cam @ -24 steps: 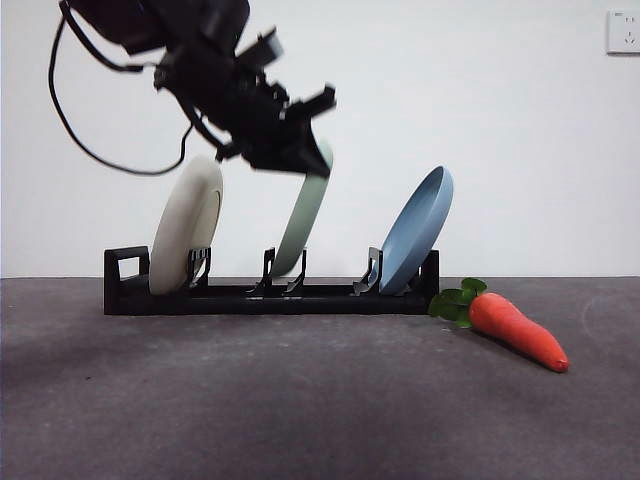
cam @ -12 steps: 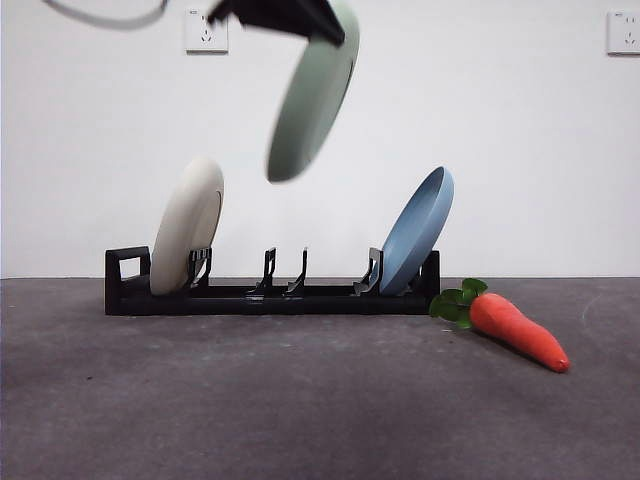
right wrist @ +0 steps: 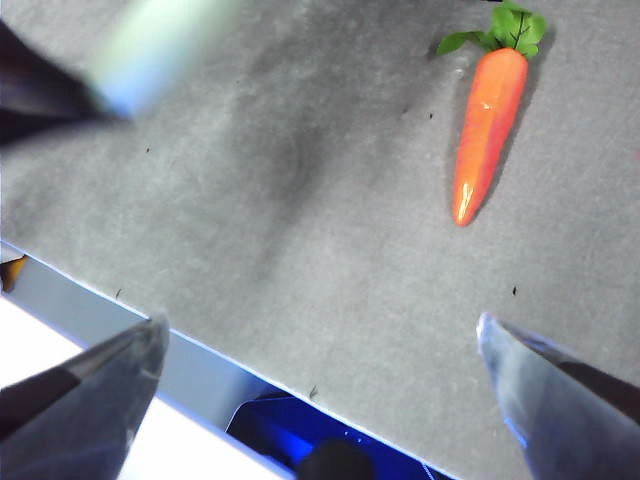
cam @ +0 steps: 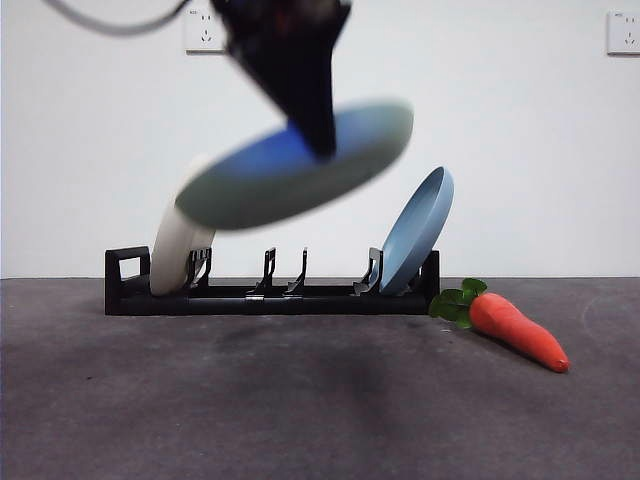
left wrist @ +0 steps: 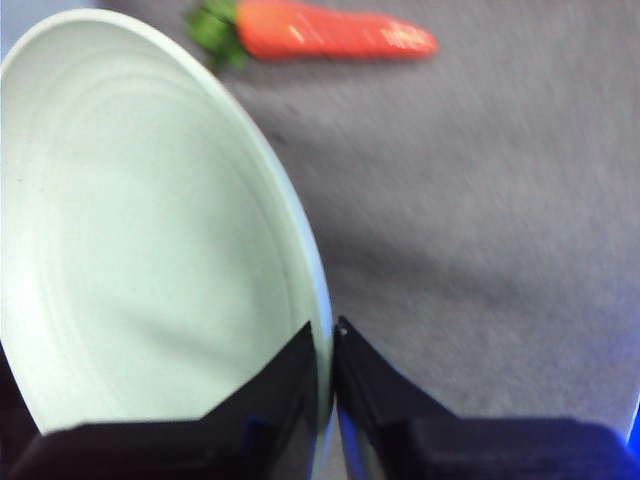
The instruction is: Take the green plate from the plate rack,put the plate on the table,take the carrot from the table,put the carrot in the plate
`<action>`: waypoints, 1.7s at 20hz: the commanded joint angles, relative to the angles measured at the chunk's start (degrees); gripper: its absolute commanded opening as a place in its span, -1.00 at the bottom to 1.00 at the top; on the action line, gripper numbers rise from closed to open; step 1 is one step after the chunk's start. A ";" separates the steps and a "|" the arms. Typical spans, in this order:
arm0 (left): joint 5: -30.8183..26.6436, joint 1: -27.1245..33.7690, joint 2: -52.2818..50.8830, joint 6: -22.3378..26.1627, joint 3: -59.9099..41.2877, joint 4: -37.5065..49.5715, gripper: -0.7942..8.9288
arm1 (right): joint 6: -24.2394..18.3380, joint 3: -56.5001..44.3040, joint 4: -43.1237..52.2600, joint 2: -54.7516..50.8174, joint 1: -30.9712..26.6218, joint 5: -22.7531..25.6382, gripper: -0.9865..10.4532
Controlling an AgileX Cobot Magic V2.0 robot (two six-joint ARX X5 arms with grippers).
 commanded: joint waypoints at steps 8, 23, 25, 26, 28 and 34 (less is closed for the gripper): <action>-5.70 -2.86 11.34 9.18 -12.24 18.43 -0.85 | 0.20 0.13 0.39 -0.02 0.09 -0.09 0.31; -5.16 -3.13 16.37 4.33 -12.11 20.70 -0.31 | 0.17 0.13 0.83 1.44 0.09 0.02 0.31; -5.53 -3.13 13.22 1.11 -12.11 20.15 -0.30 | 0.39 0.13 3.43 3.17 0.09 0.04 0.26; -5.44 -3.13 10.75 -1.38 -12.11 19.56 -0.30 | 0.46 0.13 5.35 4.63 0.09 0.02 0.26; -4.37 -3.13 4.79 -6.43 -12.09 18.58 -0.30 | 1.18 0.13 9.60 8.70 0.11 0.02 0.26; 3.93 -3.13 -15.67 -19.10 -12.09 16.44 -0.30 | 2.23 0.13 24.98 26.84 2.05 0.85 0.26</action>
